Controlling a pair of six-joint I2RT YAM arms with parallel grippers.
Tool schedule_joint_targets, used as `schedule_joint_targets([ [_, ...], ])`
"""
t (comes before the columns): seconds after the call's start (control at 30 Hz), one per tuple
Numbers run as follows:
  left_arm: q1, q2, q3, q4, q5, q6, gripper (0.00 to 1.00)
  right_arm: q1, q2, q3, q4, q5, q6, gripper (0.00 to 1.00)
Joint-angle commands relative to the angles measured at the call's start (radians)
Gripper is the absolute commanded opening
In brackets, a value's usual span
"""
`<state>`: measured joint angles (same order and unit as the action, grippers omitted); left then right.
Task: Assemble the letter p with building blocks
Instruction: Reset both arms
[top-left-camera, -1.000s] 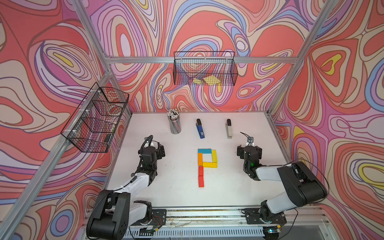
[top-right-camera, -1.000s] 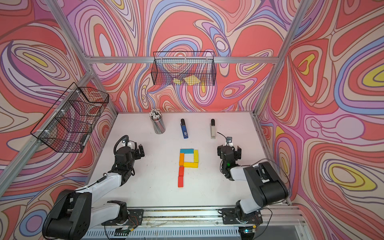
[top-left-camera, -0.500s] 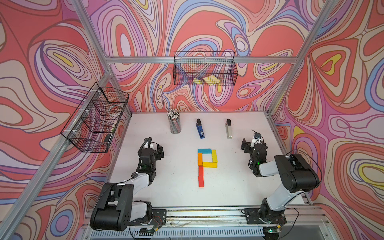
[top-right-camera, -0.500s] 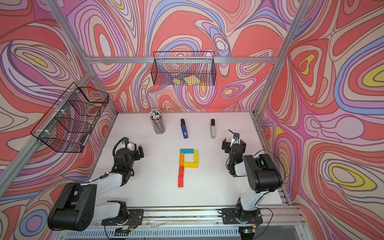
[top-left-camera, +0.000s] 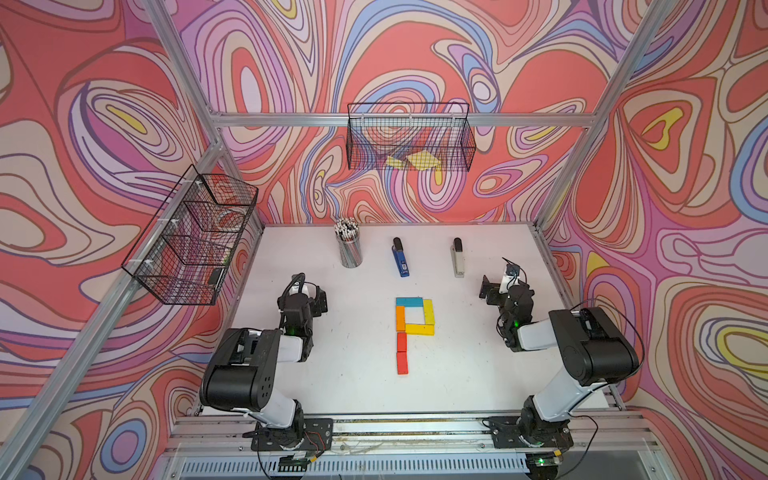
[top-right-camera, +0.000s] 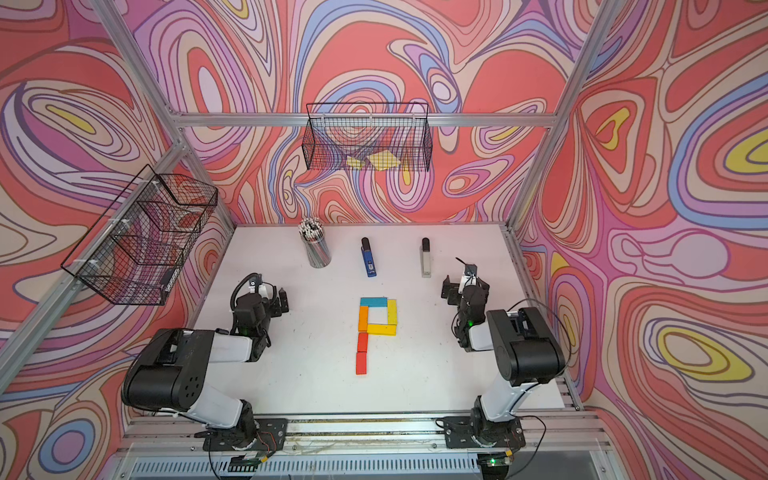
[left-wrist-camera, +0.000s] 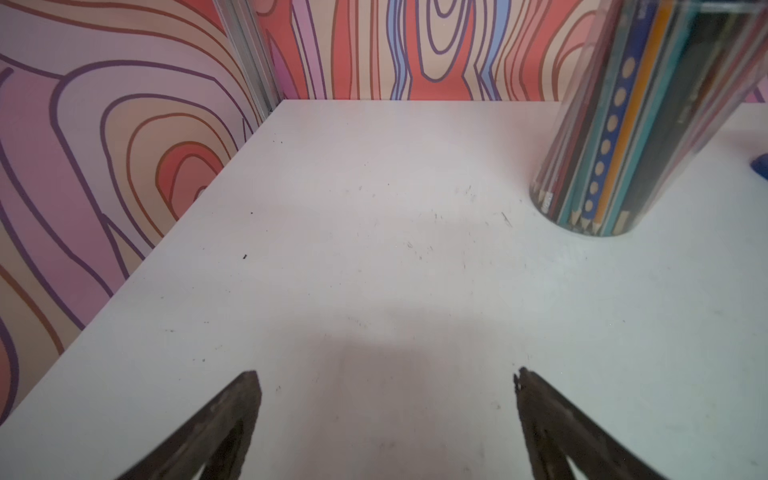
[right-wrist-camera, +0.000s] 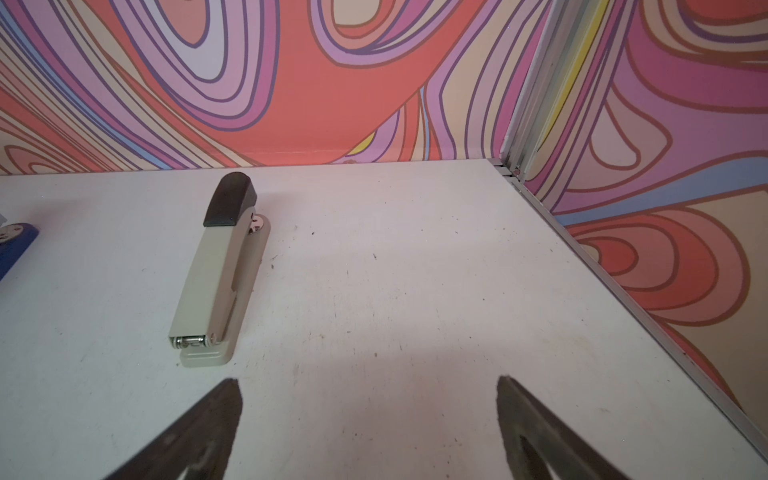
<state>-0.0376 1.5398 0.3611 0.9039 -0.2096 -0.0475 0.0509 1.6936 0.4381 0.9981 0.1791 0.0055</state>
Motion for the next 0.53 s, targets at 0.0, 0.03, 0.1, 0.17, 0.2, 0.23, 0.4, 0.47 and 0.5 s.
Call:
schedule_joint_targets([
  [0.0,0.007,0.005,0.001,0.012,-0.008,-0.01,0.99,-0.012,0.012,0.023,-0.024,-0.019,0.014,0.98],
  [0.03,0.007,0.005,-0.012,0.05,0.019,0.005,0.99,-0.011,0.012,0.022,-0.024,-0.018,0.014,0.98],
  [0.1,0.005,-0.014,-0.008,0.004,0.043,0.005,0.99,-0.012,0.012,0.023,-0.024,-0.018,0.014,0.98],
  [0.17,0.005,0.005,-0.015,0.054,0.041,0.013,0.99,-0.013,0.012,0.023,-0.024,-0.017,0.014,0.98],
  [0.2,0.005,0.001,-0.005,0.031,0.033,0.007,0.99,-0.013,0.012,0.023,-0.024,-0.019,0.014,0.98],
  [0.23,0.005,-0.004,0.013,-0.018,0.029,0.004,0.99,-0.013,0.012,0.023,-0.024,-0.019,0.013,0.98],
  [0.4,0.005,-0.002,-0.005,0.017,0.017,-0.002,0.99,-0.013,0.012,0.022,-0.024,-0.018,0.014,0.98],
  [0.47,0.005,0.004,0.001,0.018,0.007,-0.003,0.99,-0.013,0.012,0.022,-0.024,-0.018,0.013,0.98],
  [0.5,0.005,-0.002,-0.001,0.011,0.01,-0.005,0.99,-0.013,0.012,0.022,-0.023,-0.018,0.013,0.98],
])
